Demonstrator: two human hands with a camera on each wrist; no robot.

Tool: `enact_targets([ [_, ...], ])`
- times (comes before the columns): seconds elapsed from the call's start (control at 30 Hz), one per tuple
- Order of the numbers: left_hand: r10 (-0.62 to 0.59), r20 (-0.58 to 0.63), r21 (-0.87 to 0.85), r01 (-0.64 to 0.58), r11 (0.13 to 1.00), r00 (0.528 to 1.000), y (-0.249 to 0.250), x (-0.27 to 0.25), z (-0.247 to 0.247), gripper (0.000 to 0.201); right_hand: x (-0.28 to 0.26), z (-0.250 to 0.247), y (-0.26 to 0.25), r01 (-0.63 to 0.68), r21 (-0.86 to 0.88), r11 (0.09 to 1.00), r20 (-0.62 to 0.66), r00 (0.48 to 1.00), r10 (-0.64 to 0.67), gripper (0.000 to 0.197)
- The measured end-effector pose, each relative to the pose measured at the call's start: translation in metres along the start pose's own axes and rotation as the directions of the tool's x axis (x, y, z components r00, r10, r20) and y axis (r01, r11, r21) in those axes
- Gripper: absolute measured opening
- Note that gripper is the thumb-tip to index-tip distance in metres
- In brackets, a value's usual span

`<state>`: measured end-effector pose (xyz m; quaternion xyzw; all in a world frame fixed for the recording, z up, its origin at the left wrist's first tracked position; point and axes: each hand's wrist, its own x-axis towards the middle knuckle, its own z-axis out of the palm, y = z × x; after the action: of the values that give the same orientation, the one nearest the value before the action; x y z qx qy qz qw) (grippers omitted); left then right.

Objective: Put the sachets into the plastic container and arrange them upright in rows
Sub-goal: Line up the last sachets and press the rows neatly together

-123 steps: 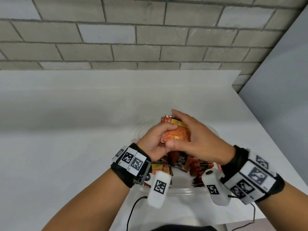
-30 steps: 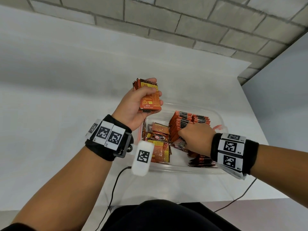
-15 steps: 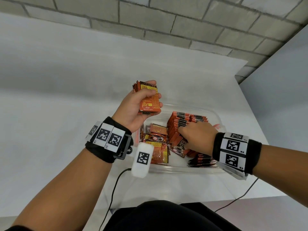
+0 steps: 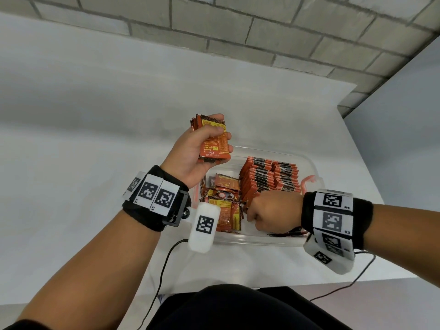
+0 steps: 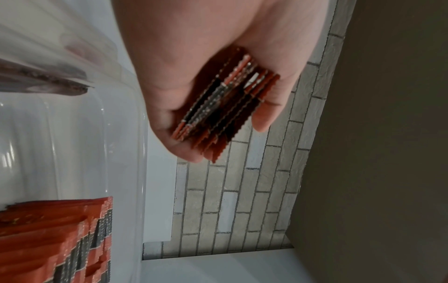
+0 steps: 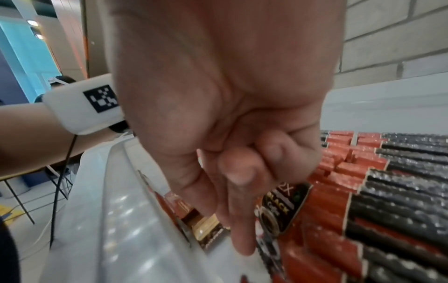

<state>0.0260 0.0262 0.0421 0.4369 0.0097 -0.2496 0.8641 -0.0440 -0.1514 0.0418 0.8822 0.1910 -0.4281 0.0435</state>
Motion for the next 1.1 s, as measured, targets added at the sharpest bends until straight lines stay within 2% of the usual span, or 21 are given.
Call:
enact_targets([
  [0.1, -0.003, -0.001, -0.006, 0.003, 1.000, 1.000, 0.000, -0.001, -0.001, 0.022, 0.008, 0.002, 0.002, -0.026, -0.024, 0.999, 0.108, 0.994, 0.028, 0.033],
  [0.17, -0.001, -0.001, -0.006, 0.001, 1.000, 1.000, 0.000, -0.002, -0.002, 0.022, 0.010, 0.001, 0.003, -0.049, -0.042, 0.998, 0.139, 0.989, 0.054, 0.028],
  [0.33, 0.006, 0.001, -0.011, -0.006, 1.000, 1.000, 0.002, -0.004, -0.004, 0.021, 0.009, -0.005, 0.003, -0.104, -0.118, 0.988, 0.128, 0.985, 0.119, 0.031],
  [0.43, 0.007, 0.002, -0.012, -0.007, 1.000, 1.000, 0.001, -0.005, -0.005, 0.022, 0.008, -0.006, 0.000, -0.092, -0.128, 0.988, 0.134, 0.985, 0.109, 0.024],
  [0.6, 0.001, 0.007, -0.012, 0.000, 1.000, 1.000, 0.000, -0.005, -0.006, 0.023, 0.006, -0.009, -0.002, -0.061, -0.133, 0.989, 0.139, 0.987, 0.079, 0.027],
  [0.8, 0.000, 0.010, -0.005, 0.000, 1.000, 1.000, -0.003, -0.005, -0.007, 0.023, 0.005, -0.008, 0.000, -0.108, -0.057, 0.992, 0.121, 0.986, 0.115, 0.025],
  [0.93, -0.010, -0.003, -0.039, 0.010, 0.999, 1.000, -0.004, -0.005, -0.007, 0.022, 0.005, -0.006, 0.006, -0.114, 0.023, 0.993, 0.102, 0.989, 0.112, 0.034],
  [1.03, -0.033, -0.009, -0.088, 0.032, 0.996, 0.999, -0.004, -0.004, -0.005, 0.023, -0.002, -0.013, 0.012, -0.093, 0.158, 0.983, 0.039, 0.995, 0.088, 0.030],
  [1.1, -0.049, 0.009, -0.082, 0.049, 0.995, 0.999, -0.004, -0.004, -0.004, 0.027, -0.009, -0.020, 0.020, -0.062, 0.338, 0.939, -0.028, 0.997, 0.076, 0.019],
])
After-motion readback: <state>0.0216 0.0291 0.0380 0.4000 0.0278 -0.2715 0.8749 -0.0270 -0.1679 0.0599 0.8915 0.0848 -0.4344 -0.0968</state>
